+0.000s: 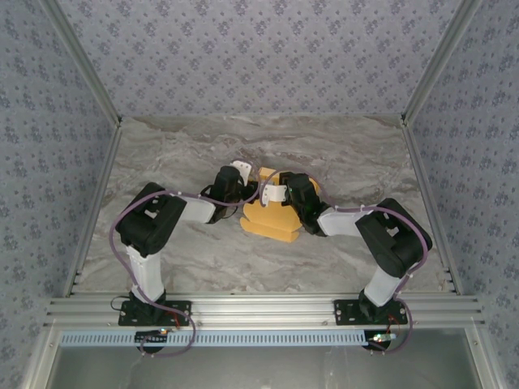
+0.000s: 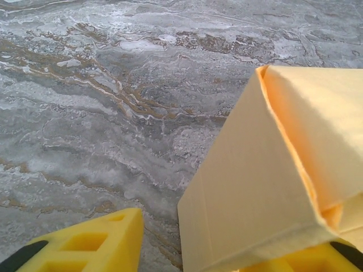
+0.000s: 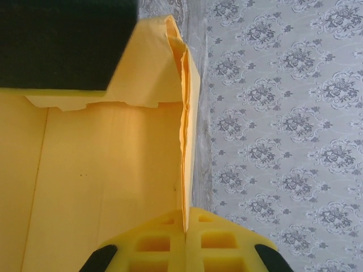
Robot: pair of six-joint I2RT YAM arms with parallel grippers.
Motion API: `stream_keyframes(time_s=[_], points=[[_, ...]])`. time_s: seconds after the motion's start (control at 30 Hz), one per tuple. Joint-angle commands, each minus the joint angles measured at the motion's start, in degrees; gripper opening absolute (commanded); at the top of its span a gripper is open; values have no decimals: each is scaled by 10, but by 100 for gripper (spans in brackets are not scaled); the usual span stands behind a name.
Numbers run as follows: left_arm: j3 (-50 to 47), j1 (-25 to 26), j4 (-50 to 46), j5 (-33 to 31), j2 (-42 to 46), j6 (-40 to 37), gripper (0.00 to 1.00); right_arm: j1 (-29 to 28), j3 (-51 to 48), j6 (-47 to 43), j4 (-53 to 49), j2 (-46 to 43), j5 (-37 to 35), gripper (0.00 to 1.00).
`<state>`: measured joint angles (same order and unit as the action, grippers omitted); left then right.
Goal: Fold the paper box
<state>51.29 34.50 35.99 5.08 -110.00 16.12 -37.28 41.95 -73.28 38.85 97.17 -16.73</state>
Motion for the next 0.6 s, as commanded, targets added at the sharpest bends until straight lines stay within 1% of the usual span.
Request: stream_keyframes(time_s=[0.0, 0.13, 0.33, 0.43, 0.57], points=[[25, -8, 62, 3, -7, 11, 44, -4, 1, 8, -60, 0, 14, 0], [27, -8, 75, 11, -14, 7, 45, -3, 1, 10, -62, 0, 14, 0], [39, -8, 64, -11, -25, 5, 38, -4, 2, 12, -64, -2, 16, 0], [39, -7, 57, -40, -23, 14, 33, -4, 4, 14, -68, -3, 16, 0], [43, 4, 32, -116, -19, 31, 29, -6, 6, 23, -75, -7, 18, 0]])
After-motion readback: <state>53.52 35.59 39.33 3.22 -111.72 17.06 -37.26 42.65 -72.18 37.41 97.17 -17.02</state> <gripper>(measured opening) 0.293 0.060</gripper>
